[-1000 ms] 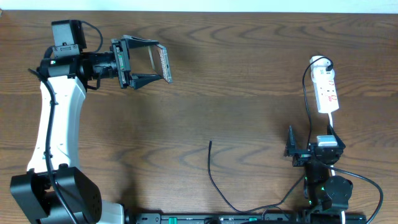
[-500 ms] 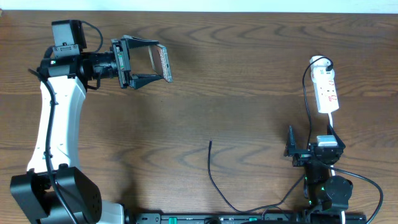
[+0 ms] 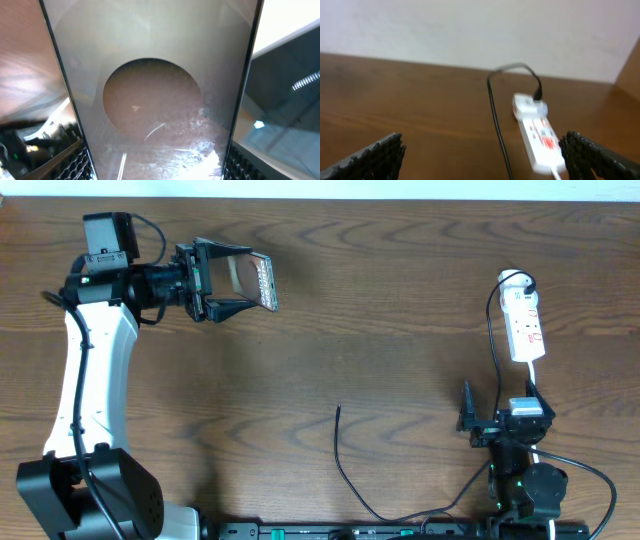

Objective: Plug charger to phone and switch on socket
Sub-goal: 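Lift the phone with the left gripper and raise it up, then move the right gripper toward the phone held by the left gripper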

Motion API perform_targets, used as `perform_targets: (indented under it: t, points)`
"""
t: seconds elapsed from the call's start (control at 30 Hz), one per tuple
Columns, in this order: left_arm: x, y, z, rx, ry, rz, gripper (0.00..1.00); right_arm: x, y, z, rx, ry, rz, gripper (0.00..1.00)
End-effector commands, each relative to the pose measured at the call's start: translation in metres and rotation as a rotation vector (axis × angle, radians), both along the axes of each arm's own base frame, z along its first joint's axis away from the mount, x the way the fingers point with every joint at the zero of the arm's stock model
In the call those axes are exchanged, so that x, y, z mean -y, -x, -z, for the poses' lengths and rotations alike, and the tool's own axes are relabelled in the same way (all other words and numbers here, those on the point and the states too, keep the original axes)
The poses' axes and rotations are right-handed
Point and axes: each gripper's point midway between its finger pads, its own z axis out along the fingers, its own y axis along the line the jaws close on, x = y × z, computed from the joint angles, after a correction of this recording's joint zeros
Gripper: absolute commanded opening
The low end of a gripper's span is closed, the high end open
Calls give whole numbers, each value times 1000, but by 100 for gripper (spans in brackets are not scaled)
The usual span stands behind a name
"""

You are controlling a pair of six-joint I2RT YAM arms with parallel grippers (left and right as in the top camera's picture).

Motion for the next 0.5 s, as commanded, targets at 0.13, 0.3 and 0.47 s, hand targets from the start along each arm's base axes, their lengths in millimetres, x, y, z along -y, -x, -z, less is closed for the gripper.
perform_targets:
  t: [0.13, 0.3, 0.47]
  points:
    - [-9, -7, 3, 63, -99, -24, 7, -68, 24, -67, 238, -150, -425, 99]
    - [-9, -9, 7, 52, -97, -24, 7, -76, 31, -88, 182, -322, -490, 99]
    - [-9, -9, 7, 52, -97, -24, 8, -84, 19, -116, 29, -318, -524, 99]
